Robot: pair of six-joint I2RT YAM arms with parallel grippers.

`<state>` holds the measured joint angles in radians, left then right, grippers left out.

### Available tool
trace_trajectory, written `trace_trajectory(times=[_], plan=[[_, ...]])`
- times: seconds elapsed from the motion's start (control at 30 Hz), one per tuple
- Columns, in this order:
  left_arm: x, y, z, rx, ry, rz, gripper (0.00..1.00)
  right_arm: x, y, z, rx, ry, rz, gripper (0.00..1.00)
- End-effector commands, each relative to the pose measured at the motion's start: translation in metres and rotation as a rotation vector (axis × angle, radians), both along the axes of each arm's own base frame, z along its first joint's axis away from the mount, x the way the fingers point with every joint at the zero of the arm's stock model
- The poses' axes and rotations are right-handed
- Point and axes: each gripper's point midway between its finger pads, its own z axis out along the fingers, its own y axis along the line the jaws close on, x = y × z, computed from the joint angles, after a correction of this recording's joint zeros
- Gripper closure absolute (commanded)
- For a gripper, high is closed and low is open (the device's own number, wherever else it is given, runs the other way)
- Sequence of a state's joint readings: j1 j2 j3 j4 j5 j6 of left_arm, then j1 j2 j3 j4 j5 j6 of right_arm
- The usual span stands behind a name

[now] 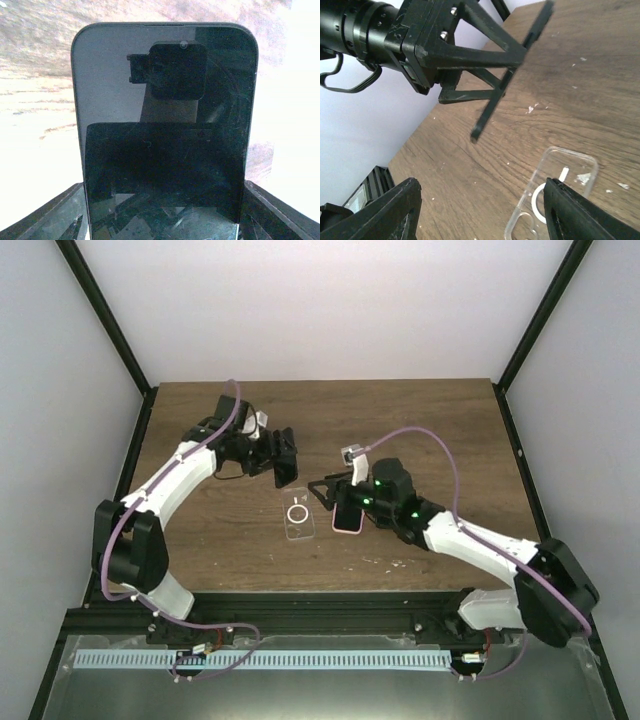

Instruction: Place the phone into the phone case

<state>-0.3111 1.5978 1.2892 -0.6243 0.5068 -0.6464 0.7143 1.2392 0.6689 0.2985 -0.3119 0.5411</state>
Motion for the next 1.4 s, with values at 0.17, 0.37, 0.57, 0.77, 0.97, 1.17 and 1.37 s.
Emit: trace_trajectory(times=[0.17,0.37,0.57,0.77,0.97,1.17,1.37], plan=[[-0.006,0.028,0.011,0.201,-0.071,0.028,0.63,0.037,-0.003,-0.082,-0.393,0.218,-0.025,0.38],[-0.010,0.064,0.007,0.215,-0.062,0.101,0.63,0.039,0.006,-0.118,-0.413,0.347,-0.055,0.48],[-0.021,0.085,0.014,0.227,-0.077,0.112,0.63,0.058,0.027,-0.136,-0.640,0.080,0.205,0.54],[-0.038,0.094,0.018,0.255,-0.093,0.110,0.63,0.075,0.038,-0.147,-0.761,-0.028,0.325,0.55],[-0.055,0.102,0.013,0.282,-0.085,0.107,0.63,0.094,0.058,-0.157,-0.799,-0.068,0.360,0.54],[-0.069,0.102,0.021,0.260,-0.111,0.106,0.64,0.106,0.073,-0.173,-0.861,-0.092,0.395,0.53],[-0.078,0.105,0.026,0.270,-0.131,0.105,0.64,0.111,0.078,-0.186,-0.925,-0.095,0.410,0.58]])
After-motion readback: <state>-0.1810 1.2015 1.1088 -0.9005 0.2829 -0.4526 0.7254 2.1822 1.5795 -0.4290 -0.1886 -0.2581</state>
